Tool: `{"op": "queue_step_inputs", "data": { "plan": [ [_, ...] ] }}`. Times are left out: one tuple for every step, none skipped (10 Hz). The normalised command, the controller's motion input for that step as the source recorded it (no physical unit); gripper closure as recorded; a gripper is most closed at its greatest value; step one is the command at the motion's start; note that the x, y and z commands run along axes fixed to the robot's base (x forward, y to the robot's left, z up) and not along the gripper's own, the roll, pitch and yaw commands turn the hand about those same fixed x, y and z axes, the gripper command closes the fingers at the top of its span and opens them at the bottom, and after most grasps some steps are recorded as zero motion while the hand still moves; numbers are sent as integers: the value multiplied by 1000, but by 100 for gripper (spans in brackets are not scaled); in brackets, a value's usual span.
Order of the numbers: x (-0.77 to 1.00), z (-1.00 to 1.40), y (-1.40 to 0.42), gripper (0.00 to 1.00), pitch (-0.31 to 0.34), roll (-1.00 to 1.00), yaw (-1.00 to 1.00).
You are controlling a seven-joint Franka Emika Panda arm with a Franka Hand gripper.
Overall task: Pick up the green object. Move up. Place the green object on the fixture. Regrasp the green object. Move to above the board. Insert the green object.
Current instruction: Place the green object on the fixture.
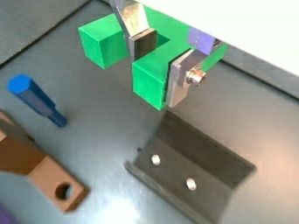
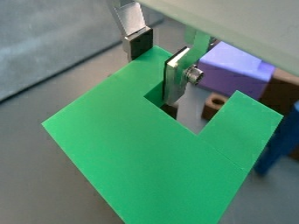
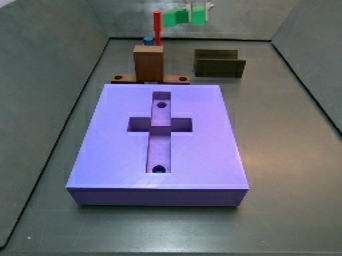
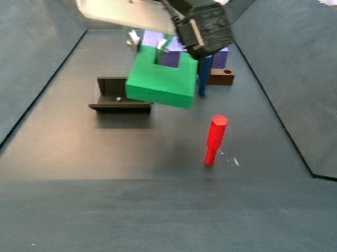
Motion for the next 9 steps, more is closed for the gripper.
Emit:
{"op": "queue_step_inputs", "data": {
  "plan": [
    [1000,140,0,100,11,-663,-157],
    [1000,120,-20,100,29,-689,-146],
    [1000,134,-31,100,77,-749,-169],
    [989,209,-60,100,71,-800,-166],
    [980,203,-77,100,51,-820,-146],
    [969,169,-69,100,86,-849,-143],
    [949,0,-66,100,103,-754,-174],
    [920,0,-49,100,40,-749,-186],
    [923,0,-46,100,46,-751,-183]
  ]
}}
